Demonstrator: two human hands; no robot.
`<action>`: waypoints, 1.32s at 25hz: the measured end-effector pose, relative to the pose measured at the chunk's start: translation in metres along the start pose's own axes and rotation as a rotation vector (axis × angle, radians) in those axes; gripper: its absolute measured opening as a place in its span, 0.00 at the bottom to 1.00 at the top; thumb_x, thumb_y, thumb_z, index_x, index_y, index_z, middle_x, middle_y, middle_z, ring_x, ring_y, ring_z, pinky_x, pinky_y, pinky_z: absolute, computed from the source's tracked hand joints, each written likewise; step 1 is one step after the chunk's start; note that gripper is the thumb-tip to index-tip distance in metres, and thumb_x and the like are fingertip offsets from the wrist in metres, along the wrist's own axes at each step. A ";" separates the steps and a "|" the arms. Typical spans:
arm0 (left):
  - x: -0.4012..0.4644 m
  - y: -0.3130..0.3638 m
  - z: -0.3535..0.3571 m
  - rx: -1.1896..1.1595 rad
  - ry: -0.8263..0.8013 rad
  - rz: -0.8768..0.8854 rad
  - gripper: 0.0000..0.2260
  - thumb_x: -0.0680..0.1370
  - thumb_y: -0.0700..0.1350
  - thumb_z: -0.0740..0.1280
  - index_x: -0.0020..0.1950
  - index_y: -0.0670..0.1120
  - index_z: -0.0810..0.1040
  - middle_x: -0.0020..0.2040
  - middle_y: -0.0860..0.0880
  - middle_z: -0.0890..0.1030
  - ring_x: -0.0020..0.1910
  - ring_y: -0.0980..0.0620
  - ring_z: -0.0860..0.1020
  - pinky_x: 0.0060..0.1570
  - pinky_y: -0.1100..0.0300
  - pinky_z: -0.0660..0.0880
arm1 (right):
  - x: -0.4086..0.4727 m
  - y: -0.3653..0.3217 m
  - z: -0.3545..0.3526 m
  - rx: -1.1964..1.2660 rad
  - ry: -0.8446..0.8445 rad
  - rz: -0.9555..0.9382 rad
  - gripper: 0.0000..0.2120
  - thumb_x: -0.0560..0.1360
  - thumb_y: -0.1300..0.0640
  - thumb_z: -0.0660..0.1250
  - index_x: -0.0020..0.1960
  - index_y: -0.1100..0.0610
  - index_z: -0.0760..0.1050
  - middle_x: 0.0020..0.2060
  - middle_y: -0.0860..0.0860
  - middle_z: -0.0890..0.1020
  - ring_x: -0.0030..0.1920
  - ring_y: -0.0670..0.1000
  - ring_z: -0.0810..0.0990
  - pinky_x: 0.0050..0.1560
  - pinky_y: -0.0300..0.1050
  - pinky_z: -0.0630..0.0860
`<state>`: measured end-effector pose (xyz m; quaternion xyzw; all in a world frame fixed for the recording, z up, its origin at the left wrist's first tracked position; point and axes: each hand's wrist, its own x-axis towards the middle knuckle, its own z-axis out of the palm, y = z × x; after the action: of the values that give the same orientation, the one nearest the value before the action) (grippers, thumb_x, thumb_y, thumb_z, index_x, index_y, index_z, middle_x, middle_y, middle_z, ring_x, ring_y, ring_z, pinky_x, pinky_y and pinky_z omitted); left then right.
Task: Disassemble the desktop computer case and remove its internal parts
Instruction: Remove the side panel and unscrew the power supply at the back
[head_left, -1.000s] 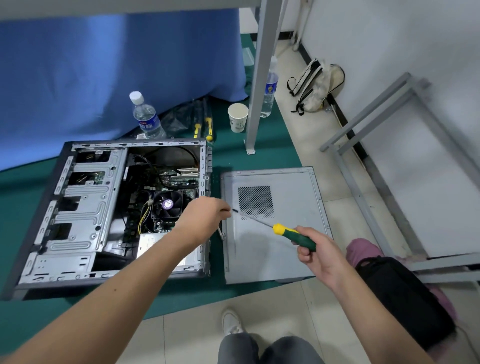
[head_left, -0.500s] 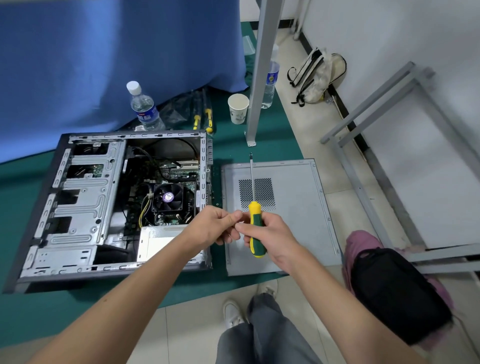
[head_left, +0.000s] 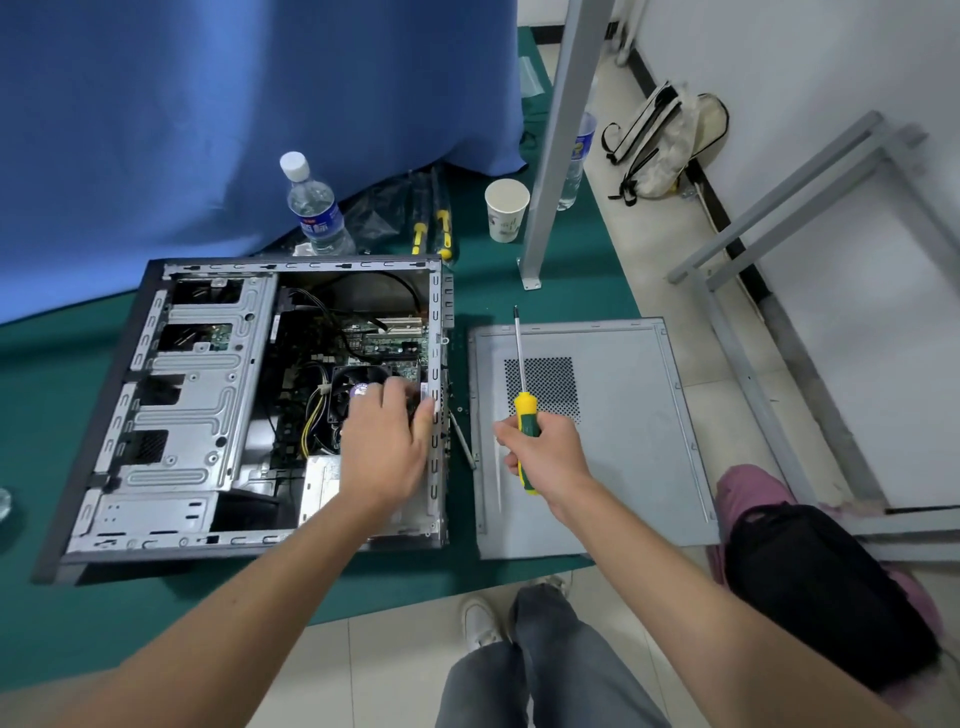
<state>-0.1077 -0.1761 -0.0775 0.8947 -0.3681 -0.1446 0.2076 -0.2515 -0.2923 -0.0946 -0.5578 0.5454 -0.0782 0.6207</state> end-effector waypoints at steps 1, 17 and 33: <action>0.003 -0.011 0.002 0.103 -0.057 -0.023 0.18 0.83 0.58 0.53 0.58 0.46 0.73 0.55 0.46 0.75 0.55 0.46 0.72 0.55 0.50 0.70 | 0.010 0.005 0.004 -0.049 0.020 0.014 0.06 0.74 0.58 0.69 0.38 0.56 0.75 0.29 0.50 0.76 0.28 0.47 0.75 0.32 0.42 0.71; 0.008 -0.036 0.022 0.286 -0.029 0.079 0.27 0.81 0.63 0.43 0.30 0.49 0.65 0.27 0.53 0.69 0.30 0.51 0.68 0.32 0.55 0.59 | 0.074 0.064 0.050 -0.086 0.199 0.052 0.10 0.76 0.57 0.68 0.37 0.58 0.73 0.30 0.52 0.75 0.31 0.51 0.72 0.34 0.45 0.71; -0.048 -0.023 0.033 0.335 0.001 0.037 0.25 0.81 0.60 0.43 0.50 0.47 0.73 0.52 0.47 0.76 0.58 0.43 0.71 0.71 0.42 0.55 | -0.038 0.108 -0.067 0.430 -0.198 0.245 0.09 0.77 0.59 0.68 0.56 0.55 0.81 0.50 0.56 0.85 0.36 0.50 0.80 0.32 0.43 0.75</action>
<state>-0.1406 -0.1358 -0.1118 0.9100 -0.4032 -0.0770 0.0581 -0.3733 -0.2666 -0.1415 -0.3480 0.5165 -0.0615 0.7800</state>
